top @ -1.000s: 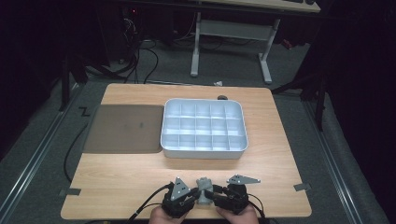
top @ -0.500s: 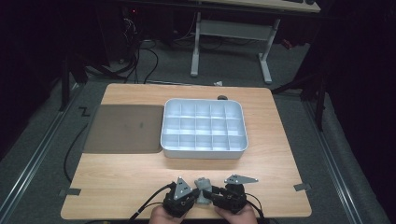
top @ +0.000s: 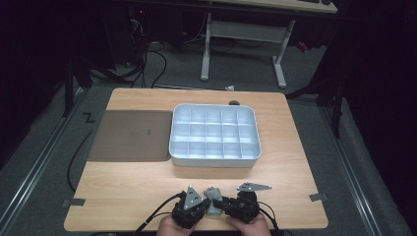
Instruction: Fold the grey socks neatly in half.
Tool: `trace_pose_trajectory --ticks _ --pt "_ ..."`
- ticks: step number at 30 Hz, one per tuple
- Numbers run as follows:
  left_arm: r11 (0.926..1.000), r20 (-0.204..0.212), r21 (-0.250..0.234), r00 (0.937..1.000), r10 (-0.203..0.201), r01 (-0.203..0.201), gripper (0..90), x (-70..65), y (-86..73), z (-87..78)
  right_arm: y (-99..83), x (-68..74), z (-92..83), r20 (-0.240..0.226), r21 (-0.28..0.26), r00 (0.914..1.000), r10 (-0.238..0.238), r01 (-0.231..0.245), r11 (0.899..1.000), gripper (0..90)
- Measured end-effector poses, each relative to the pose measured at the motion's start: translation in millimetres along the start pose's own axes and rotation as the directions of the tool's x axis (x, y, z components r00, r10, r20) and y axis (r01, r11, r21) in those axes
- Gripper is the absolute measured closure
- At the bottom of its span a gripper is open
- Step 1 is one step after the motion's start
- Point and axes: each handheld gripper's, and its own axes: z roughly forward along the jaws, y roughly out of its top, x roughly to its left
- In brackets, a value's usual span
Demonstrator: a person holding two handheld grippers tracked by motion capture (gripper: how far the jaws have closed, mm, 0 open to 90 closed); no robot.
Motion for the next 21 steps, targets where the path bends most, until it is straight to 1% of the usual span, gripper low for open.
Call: trace_pose_trajectory --ticks 1,3,4,6,7,11,13,16,17,18,19,21 --pt "1.0000 0.005 0.002 1.0000 -0.002 0.002 88.5 0.7 0.2 -0.2 0.2 1.8 -0.2 0.011 0.000 0.9998 -0.018 0.018 1.000 73.1" --pt "1.0000 0.012 0.003 0.9999 -0.003 0.003 87.1 2.4 0.9 -0.9 0.5 3.2 -0.4 0.021 -0.002 0.9992 -0.035 0.035 0.999 73.5" --pt "1.0000 0.015 -0.001 0.9999 -0.003 0.003 84.7 3.8 1.1 -2.2 0.7 3.2 -0.5 0.023 -0.002 0.9990 -0.039 0.039 0.999 73.6" --pt "0.9999 0.011 -0.005 0.9999 -0.013 0.013 75.0 8.3 1.1 -5.8 1.8 3.0 -1.1 0.025 0.002 0.9990 -0.039 0.039 0.999 73.7" --pt "0.9998 0.004 -0.011 0.9998 -0.019 0.019 72.8 11.5 0.9 -8.2 2.2 3.3 -1.6 0.032 0.001 0.9985 -0.044 0.044 0.999 73.7" --pt "0.9984 -0.040 -0.050 0.9988 -0.027 0.025 67.1 27.3 0.8 -23.3 4.0 4.4 -3.7 0.069 0.001 0.9950 -0.072 0.072 0.997 73.6" --pt "0.9978 -0.066 -0.063 0.9975 -0.025 0.021 64.9 34.4 0.6 -29.6 4.8 3.9 -5.1 0.085 -0.001 0.9939 -0.071 0.071 0.997 73.6" --pt "0.9974 -0.112 -0.071 0.9936 -0.017 0.009 61.8 48.4 -1.8 -40.5 5.7 2.1 -7.7 0.109 -0.003 0.9916 -0.071 0.071 0.997 73.6" --pt "0.9976 -0.124 -0.069 0.9922 -0.015 0.007 61.1 51.8 -2.8 -43.0 6.1 1.1 -8.5 0.118 -0.007 0.9899 -0.078 0.080 0.997 73.6" --pt "0.9976 -0.136 -0.068 0.9905 -0.020 0.010 60.7 56.2 -4.2 -46.2 6.3 1.0 -9.5 0.127 -0.006 0.9893 -0.071 0.073 0.997 73.6" --pt "0.9972 -0.150 -0.073 0.9883 -0.028 0.017 59.8 61.7 -6.2 -50.4 6.6 -0.2 -10.5 0.136 -0.008 0.9879 -0.075 0.077 0.997 73.6" --pt "0.9956 -0.163 -0.089 0.9857 -0.043 0.029 58.3 68.1 -9.2 -56.6 7.1 -2.3 -12.8 0.156 -0.013 0.9852 -0.072 0.074 0.997 73.6"
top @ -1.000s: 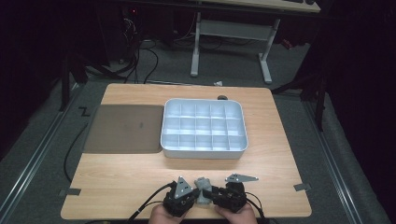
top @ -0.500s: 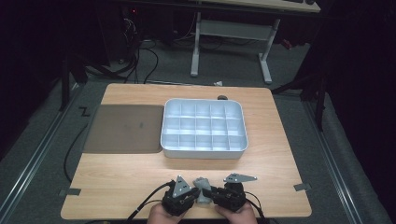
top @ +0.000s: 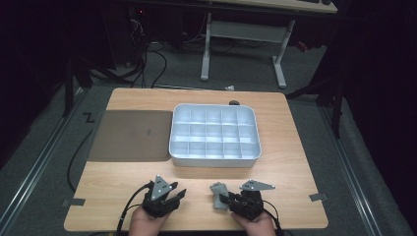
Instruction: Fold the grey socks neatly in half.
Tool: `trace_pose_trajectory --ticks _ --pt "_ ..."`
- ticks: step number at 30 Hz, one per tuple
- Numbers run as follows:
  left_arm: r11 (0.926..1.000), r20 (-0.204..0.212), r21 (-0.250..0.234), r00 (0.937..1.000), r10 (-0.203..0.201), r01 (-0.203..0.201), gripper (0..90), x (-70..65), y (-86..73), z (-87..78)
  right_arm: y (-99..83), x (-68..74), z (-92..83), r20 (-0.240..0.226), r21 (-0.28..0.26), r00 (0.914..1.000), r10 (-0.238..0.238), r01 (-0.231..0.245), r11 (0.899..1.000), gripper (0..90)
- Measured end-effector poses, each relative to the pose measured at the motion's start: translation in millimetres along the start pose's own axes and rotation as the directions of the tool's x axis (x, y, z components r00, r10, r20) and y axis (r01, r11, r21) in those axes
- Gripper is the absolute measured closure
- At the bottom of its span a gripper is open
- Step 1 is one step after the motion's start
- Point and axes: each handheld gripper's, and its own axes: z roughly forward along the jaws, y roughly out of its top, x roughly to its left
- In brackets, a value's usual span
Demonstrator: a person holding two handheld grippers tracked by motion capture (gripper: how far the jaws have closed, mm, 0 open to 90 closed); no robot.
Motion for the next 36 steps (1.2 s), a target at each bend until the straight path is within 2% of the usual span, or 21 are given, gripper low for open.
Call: trace_pose_trajectory --ticks 3,5,11,14,16,21,25,27,31,34,36 --pt "0.9989 -0.020 -0.034 0.9993 -0.033 0.033 56.0 9.6 -5.6 -7.9 0.5 -2.0 -2.7 0.029 -0.004 0.9996 -0.004 0.004 1.000 73.6" --pt "0.9981 -0.024 -0.038 0.9985 -0.049 0.048 54.9 15.1 -10.0 -11.2 0.5 -2.7 -4.4 0.046 -0.007 0.9984 -0.033 0.034 0.999 73.5" --pt "0.9962 -0.035 -0.060 0.9972 -0.066 0.064 51.7 25.8 -11.3 -17.9 1.7 -4.6 -8.4 0.098 -0.003 0.9913 -0.088 0.088 0.996 73.5" --pt "0.9950 -0.029 -0.069 0.9968 -0.074 0.072 50.6 29.5 -12.0 -20.2 4.3 -5.6 -12.6 0.150 0.017 0.9791 -0.137 0.136 0.991 73.4" --pt "0.9949 -0.028 -0.070 0.9968 -0.074 0.072 49.7 30.4 -12.2 -20.7 6.2 -7.3 -15.1 0.171 0.034 0.9739 -0.150 0.146 0.989 73.4" --pt "0.9935 0.005 -0.081 0.9968 -0.080 0.080 46.5 34.3 -13.1 -20.9 11.4 -12.0 -20.9 0.225 0.085 0.9566 -0.185 0.170 0.982 73.3" --pt "0.9934 0.018 -0.083 0.9968 -0.078 0.079 45.3 34.7 -13.5 -20.1 14.9 -15.0 -24.5 0.252 0.119 0.9485 -0.192 0.167 0.979 73.2" --pt "0.9930 0.020 -0.086 0.9966 -0.080 0.081 45.0 34.9 -13.8 -19.8 16.2 -16.2 -26.2 0.271 0.136 0.9387 -0.213 0.181 0.974 73.2" --pt "0.9931 0.025 -0.084 0.9964 -0.081 0.083 44.7 35.6 -14.1 -19.6 18.1 -18.5 -29.0 0.292 0.165 0.9304 -0.222 0.179 0.970 73.1" --pt "0.9927 0.029 -0.085 0.9961 -0.083 0.086 44.4 36.7 -14.2 -19.4 20.3 -20.1 -31.1 0.304 0.192 0.9233 -0.234 0.181 0.964 73.0" --pt "0.9929 0.027 -0.083 0.9962 -0.083 0.085 44.3 37.7 -14.0 -19.2 22.5 -20.9 -32.5 0.311 0.221 0.9160 -0.254 0.190 0.957 73.0"
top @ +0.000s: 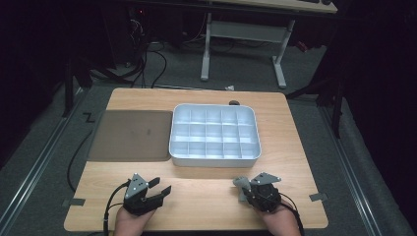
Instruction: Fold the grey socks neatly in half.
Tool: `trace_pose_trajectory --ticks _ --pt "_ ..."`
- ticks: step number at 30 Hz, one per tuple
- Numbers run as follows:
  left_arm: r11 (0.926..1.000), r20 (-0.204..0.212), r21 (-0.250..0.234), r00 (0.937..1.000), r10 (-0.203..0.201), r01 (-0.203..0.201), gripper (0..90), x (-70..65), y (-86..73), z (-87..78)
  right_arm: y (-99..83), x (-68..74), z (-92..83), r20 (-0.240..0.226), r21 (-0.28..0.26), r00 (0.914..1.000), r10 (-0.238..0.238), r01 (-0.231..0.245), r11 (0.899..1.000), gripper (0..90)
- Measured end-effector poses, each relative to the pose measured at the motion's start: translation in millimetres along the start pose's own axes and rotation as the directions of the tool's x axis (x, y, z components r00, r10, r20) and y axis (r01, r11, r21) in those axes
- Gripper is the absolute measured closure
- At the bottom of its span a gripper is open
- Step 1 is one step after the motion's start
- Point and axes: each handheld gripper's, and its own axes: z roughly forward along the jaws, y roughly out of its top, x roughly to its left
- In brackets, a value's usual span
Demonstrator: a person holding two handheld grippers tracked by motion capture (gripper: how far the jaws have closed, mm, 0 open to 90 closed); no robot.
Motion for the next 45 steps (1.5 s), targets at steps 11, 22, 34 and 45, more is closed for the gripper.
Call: trace_pose_trajectory --ticks 11,22,34,45 --pt "0.9999 -0.003 0.004 0.9999 -0.010 0.010 44.2 3.2 -1.0 -0.4 9.9 -6.5 -2.6 0.035 0.105 0.9965 -0.076 0.072 0.992 72.9" --pt "0.9999 0.004 0.013 1.0000 -0.003 0.003 44.2 1.6 -1.9 1.4 34.2 -19.4 2.2 -0.030 0.300 0.9953 -0.092 0.097 0.949 71.7" --pt "0.9999 0.009 0.016 1.0000 0.002 -0.003 44.2 -1.0 -2.5 3.5 52.5 -25.2 10.5 -0.075 0.424 0.9924 -0.098 0.120 0.897 71.5" --pt "0.9999 0.012 0.005 0.9998 0.013 -0.013 44.3 -0.6 -3.0 1.7 53.8 -29.3 12.3 -0.105 0.415 0.9925 -0.062 0.100 0.904 72.7"
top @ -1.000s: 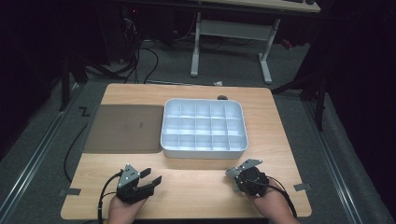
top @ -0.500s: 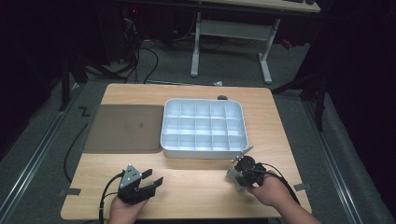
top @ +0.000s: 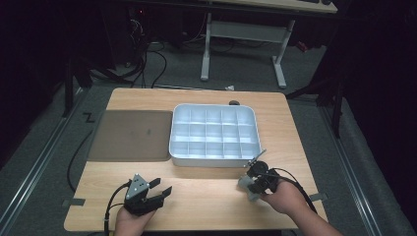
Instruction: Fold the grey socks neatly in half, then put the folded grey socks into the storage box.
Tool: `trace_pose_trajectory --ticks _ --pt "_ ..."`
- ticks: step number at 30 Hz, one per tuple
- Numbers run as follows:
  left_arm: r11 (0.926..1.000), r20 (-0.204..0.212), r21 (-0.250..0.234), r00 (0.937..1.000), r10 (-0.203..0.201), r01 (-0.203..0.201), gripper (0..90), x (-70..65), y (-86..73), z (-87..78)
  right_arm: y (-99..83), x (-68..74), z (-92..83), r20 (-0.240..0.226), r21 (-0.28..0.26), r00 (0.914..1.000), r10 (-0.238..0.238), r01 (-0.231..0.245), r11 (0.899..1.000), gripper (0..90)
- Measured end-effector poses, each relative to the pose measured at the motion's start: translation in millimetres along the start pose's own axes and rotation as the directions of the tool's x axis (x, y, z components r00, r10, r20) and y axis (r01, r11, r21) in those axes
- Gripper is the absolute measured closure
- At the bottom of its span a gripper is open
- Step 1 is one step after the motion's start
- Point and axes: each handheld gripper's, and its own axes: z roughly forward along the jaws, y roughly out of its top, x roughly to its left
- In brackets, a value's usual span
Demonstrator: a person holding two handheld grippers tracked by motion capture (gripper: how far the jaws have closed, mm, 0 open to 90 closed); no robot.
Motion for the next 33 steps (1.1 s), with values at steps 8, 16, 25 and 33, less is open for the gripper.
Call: trace_pose_trajectory --ticks 8,16,25,33 --pt "1.0000 0.003 -0.008 1.0000 -0.004 0.004 44.3 0.2 0.7 0.1 0.8 -2.1 -10.1 -0.017 -0.031 0.9996 0.020 -0.021 0.999 73.0" --pt "1.0000 0.008 -0.007 1.0000 -0.005 0.005 44.2 0.4 0.3 0.6 1.0 -6.9 -26.9 -0.044 -0.051 0.9974 0.058 -0.060 0.997 73.0" --pt "0.9999 0.012 -0.009 0.9999 -0.004 0.004 44.2 0.4 0.8 1.3 5.6 -12.5 -51.3 -0.050 -0.114 0.9984 0.028 -0.034 0.993 73.0" --pt "0.9999 0.018 -0.013 0.9998 -0.009 0.009 44.1 0.4 0.6 0.5 11.7 -19.3 -72.4 -0.044 -0.155 0.9983 0.038 -0.044 0.987 73.0"
